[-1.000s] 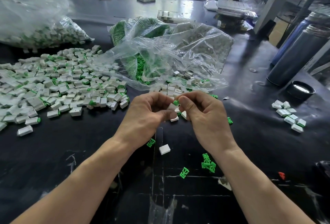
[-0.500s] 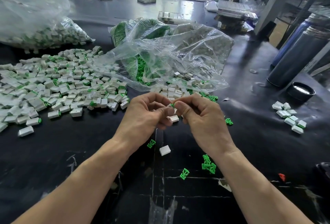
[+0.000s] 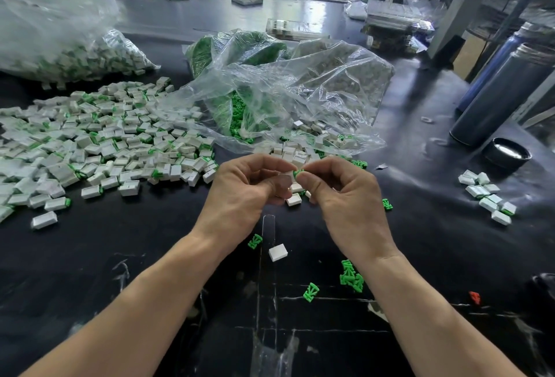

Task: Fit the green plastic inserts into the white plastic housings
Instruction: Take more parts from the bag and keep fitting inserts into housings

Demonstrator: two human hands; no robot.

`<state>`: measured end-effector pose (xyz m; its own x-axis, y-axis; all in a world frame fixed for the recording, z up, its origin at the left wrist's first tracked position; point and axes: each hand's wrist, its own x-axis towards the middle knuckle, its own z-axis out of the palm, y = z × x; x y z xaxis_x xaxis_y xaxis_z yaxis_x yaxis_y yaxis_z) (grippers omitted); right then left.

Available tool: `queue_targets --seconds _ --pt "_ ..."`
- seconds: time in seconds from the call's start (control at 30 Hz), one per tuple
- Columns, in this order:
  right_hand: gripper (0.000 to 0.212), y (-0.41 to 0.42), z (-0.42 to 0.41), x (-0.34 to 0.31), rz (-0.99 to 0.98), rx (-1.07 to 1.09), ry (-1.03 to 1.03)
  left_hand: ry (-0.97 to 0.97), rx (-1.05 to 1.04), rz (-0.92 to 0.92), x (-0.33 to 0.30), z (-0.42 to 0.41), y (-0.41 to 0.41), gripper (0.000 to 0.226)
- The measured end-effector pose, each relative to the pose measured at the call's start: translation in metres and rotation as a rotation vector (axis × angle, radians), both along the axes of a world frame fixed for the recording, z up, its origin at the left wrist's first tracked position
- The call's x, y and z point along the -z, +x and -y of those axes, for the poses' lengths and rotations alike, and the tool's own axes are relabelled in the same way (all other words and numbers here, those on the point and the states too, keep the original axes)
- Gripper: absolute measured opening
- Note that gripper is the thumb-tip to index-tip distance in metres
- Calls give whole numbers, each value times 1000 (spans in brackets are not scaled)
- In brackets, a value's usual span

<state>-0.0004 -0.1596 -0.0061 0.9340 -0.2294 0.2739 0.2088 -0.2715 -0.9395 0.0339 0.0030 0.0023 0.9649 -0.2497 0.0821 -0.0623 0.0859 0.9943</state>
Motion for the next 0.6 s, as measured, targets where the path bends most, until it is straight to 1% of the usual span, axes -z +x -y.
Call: queue_targets --seconds 0.13,0.33,0.6 --pt "15 -1 -2 0 -2 -4 -56 22 -14 -6 1 -1 1 13" --pt "13 -3 -2 -1 -35 0 -129 93 -23 8 5 -3 5 6" --pt "14 -7 -5 -3 -7 12 -172 168 -29 78 5 0 2 10"
